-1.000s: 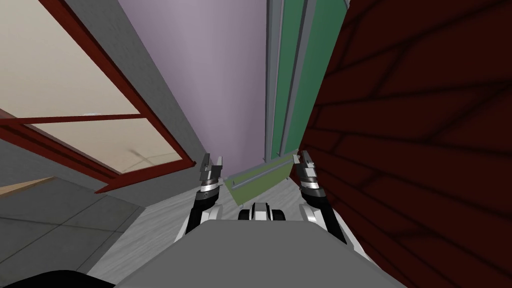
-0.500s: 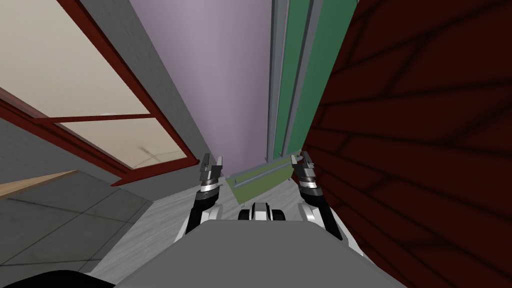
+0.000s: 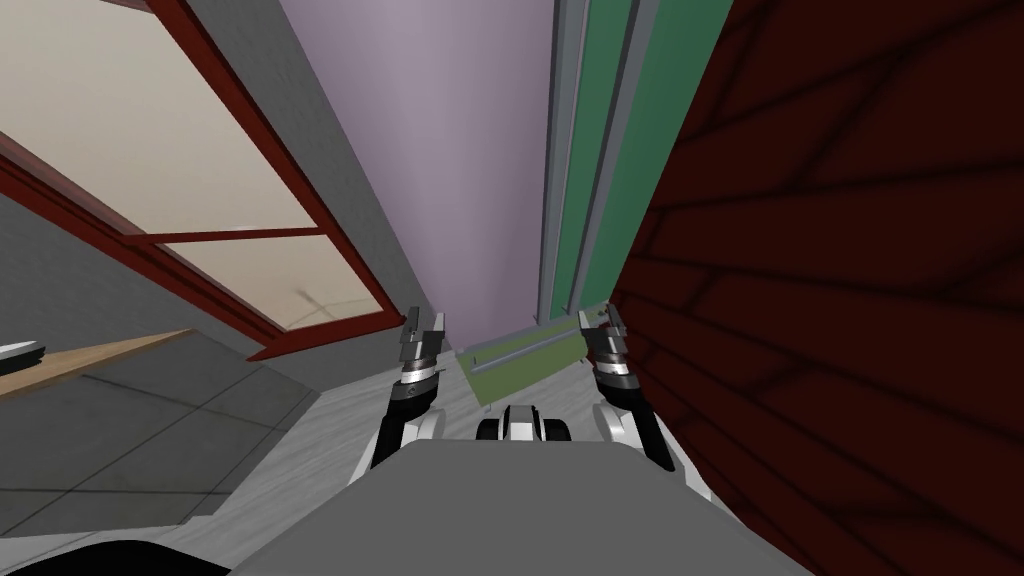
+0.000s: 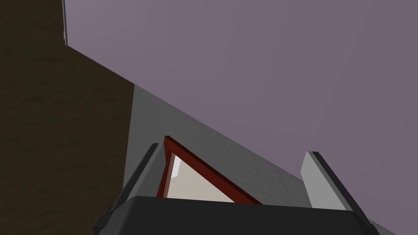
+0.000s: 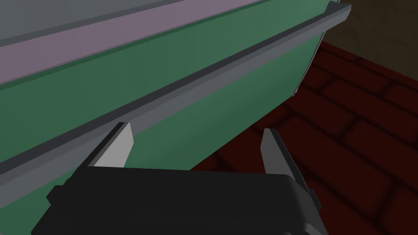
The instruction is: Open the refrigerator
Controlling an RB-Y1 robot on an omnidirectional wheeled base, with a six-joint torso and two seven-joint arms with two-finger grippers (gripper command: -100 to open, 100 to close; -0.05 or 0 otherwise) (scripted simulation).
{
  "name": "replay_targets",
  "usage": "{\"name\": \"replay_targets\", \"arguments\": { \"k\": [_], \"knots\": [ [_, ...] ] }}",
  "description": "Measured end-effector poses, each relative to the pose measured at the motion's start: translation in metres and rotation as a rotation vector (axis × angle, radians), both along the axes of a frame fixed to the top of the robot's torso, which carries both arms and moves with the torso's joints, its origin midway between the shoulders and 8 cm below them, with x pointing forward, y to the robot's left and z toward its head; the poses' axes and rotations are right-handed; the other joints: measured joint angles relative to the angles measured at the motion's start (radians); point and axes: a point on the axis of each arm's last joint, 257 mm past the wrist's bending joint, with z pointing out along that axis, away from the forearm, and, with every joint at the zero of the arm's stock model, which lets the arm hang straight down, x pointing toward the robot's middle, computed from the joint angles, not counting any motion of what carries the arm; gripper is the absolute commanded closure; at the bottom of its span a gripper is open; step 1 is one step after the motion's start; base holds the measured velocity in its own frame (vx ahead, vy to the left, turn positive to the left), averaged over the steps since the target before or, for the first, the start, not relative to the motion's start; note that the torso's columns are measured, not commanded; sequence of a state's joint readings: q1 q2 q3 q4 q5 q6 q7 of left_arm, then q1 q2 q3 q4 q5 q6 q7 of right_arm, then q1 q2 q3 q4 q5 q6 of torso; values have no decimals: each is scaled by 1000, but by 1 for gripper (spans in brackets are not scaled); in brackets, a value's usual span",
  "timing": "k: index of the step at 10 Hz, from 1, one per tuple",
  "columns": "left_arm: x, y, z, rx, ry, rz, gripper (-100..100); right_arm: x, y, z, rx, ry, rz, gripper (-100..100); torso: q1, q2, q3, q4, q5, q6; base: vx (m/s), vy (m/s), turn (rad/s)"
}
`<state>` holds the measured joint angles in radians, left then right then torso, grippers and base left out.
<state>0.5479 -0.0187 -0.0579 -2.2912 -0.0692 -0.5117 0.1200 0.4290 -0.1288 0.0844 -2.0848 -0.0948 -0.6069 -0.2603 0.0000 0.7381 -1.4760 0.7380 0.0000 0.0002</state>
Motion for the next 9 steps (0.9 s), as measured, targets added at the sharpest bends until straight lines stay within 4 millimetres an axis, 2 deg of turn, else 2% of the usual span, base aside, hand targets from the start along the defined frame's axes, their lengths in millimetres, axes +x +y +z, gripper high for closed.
{"name": "replay_targets", "arguments": {
  "k": [9],
  "knots": [
    [0, 0, 0, 0, 0, 0, 0, 15, -10, -23, 293, -10, 192, -100, 0, 0, 0, 0, 0, 0, -6, 2, 77]
  ]
}}
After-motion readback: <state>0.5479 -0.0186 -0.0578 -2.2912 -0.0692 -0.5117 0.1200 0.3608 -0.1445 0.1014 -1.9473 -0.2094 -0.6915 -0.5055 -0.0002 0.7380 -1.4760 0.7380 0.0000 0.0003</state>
